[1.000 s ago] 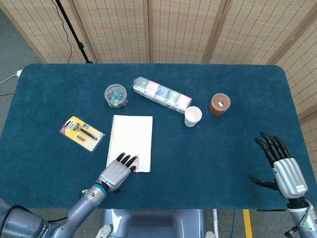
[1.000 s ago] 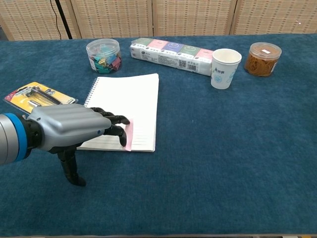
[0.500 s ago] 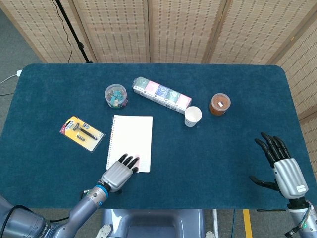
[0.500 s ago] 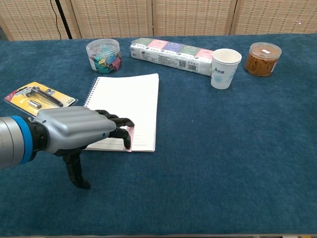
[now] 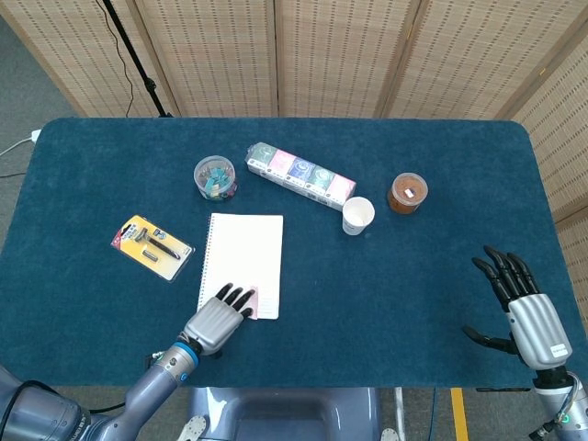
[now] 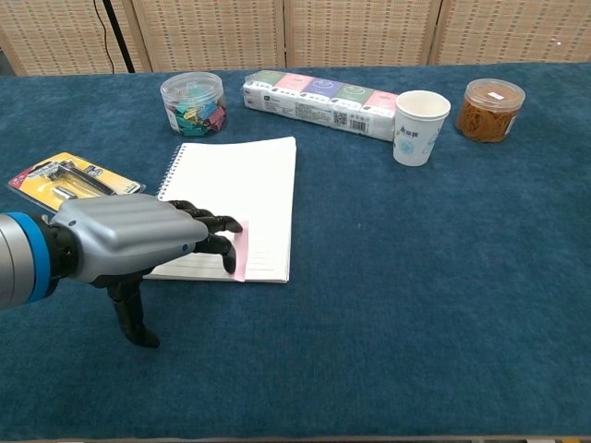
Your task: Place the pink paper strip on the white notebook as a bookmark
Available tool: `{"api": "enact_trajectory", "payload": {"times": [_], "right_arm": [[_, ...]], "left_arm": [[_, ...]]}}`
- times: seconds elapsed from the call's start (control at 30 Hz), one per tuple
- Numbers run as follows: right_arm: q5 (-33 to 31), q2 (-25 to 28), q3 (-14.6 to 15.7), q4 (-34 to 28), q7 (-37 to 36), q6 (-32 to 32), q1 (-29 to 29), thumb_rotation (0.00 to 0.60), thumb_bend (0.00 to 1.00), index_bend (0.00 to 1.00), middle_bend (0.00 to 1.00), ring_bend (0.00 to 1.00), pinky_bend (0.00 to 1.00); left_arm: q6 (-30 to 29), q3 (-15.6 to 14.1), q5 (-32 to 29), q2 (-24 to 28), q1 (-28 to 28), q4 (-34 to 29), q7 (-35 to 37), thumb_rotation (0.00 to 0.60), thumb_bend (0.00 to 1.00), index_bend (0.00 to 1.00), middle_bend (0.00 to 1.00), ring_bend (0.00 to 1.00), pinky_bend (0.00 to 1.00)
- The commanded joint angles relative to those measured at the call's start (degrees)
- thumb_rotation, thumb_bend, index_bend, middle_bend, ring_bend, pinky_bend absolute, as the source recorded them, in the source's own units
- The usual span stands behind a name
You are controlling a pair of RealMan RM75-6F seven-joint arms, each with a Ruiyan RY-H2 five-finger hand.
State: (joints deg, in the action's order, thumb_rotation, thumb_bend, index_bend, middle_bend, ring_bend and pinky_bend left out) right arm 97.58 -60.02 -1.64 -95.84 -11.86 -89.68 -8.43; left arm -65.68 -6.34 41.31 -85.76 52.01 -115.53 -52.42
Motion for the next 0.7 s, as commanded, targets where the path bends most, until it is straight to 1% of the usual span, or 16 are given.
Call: {"api": "enact_trajectory", "payload": {"times": [0.03,0.3,0.7], "right_arm": [[0.1,-0.02,0.04,-0.06,0.09,0.06,-0.02,0.6,0.04,0.09,0.0,0.0,0.0],[0.1,0.05,-0.04,-0.16,0.16,-0.14,0.08,0.6,0.04,0.09,0.0,0.0,0.0],[0.06,0.19,-0.11,-0.1,-0.26,-0.29,0.18,0.6,0.04,0.09,0.0,0.0,0.0]], "left_arm": [[0.13,-0.08,0.02,0.24,-0.11,0.11,0.24,0.6,0.0,0.23,0.0,0.0,0.0],[0.89,-0.07,0.49,0.38,-0.16,0.43,0.83,0.6,0.0,0.23,0.0,0.0,0.0],[0.5,-0.16,0.5,-0.72,0.16,-0.34,-0.68,0.6,0.0,0.23,0.0,0.0,0.0]]}}
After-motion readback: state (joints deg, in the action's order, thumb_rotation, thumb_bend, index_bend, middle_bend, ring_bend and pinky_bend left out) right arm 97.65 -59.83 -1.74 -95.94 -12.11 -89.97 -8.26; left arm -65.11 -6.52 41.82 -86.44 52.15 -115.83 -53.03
